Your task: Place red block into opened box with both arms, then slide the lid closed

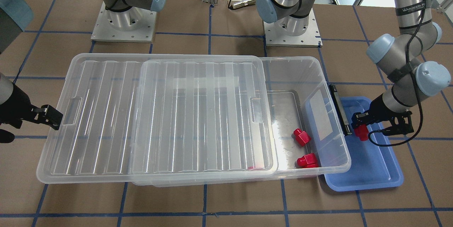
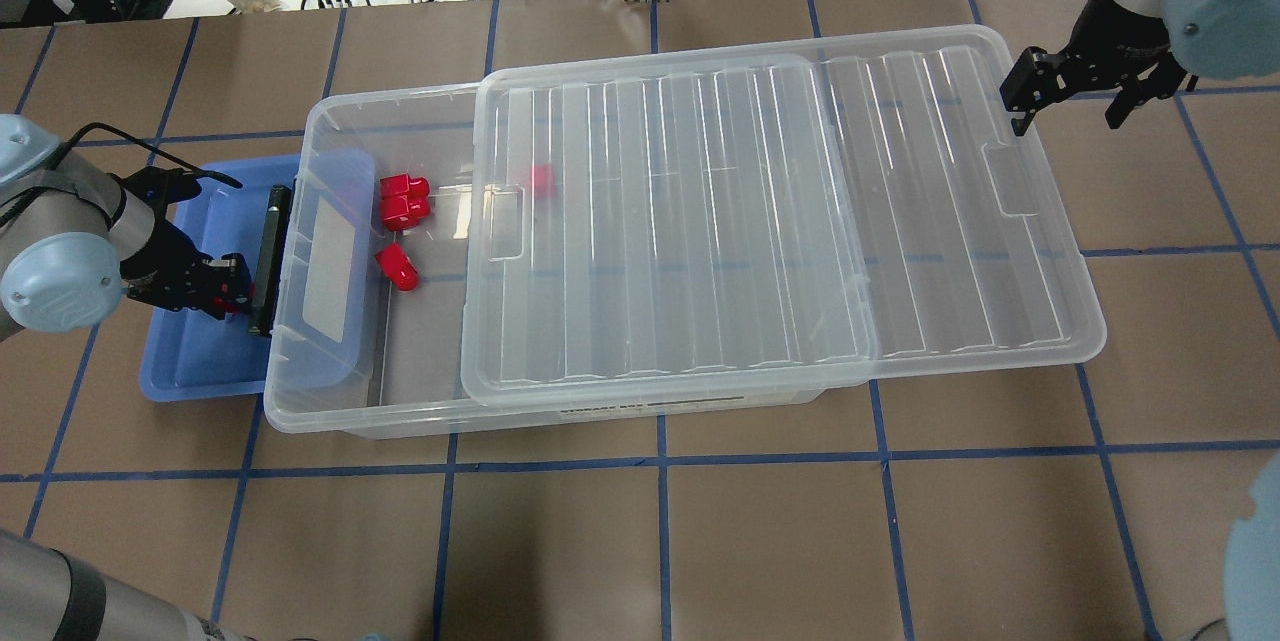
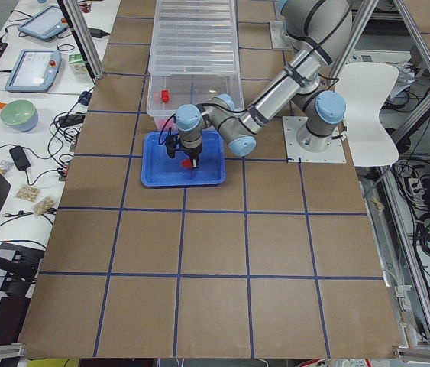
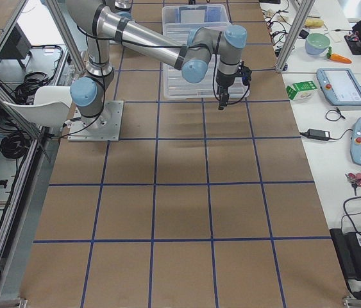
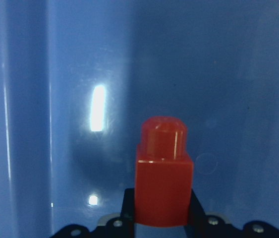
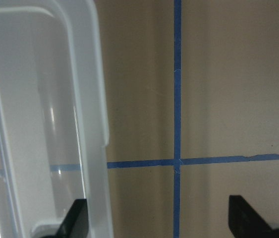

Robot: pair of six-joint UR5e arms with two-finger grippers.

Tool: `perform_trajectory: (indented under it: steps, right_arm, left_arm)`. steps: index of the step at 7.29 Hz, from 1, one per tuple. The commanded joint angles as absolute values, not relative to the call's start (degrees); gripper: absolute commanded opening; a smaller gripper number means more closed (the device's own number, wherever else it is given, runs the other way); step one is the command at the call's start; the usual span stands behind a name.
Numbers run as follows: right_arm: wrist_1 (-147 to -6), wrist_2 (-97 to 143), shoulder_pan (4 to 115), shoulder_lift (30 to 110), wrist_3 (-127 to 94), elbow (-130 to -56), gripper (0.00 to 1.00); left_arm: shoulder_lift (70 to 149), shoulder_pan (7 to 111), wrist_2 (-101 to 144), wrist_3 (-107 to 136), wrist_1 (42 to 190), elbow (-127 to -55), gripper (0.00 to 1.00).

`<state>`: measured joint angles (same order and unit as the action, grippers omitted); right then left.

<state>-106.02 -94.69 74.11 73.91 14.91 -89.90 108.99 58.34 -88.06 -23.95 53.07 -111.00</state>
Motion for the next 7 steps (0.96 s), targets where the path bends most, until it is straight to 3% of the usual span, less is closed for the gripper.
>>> perform_trajectory:
  steps: [1,4,7]
  right_arm:
    - [-106.0,-94.8,73.6,74.0,14.9,-89.8,1.0]
    - [-104.4,-94.1,73.8,74.9,14.9,-89.5,1.0]
    - [-100.3,-94.0,75.8,82.2,14.2,-89.6,1.0]
  left_arm:
    - [104.0,58.5,-88.2,-24.0,63.4,-106.6,0.0]
    - [97.0,60.5,-88.2,-23.2,82.7,-97.1,0.0]
    - [91.9,75.1,-88.3,-10.1,83.4,-96.6,0.0]
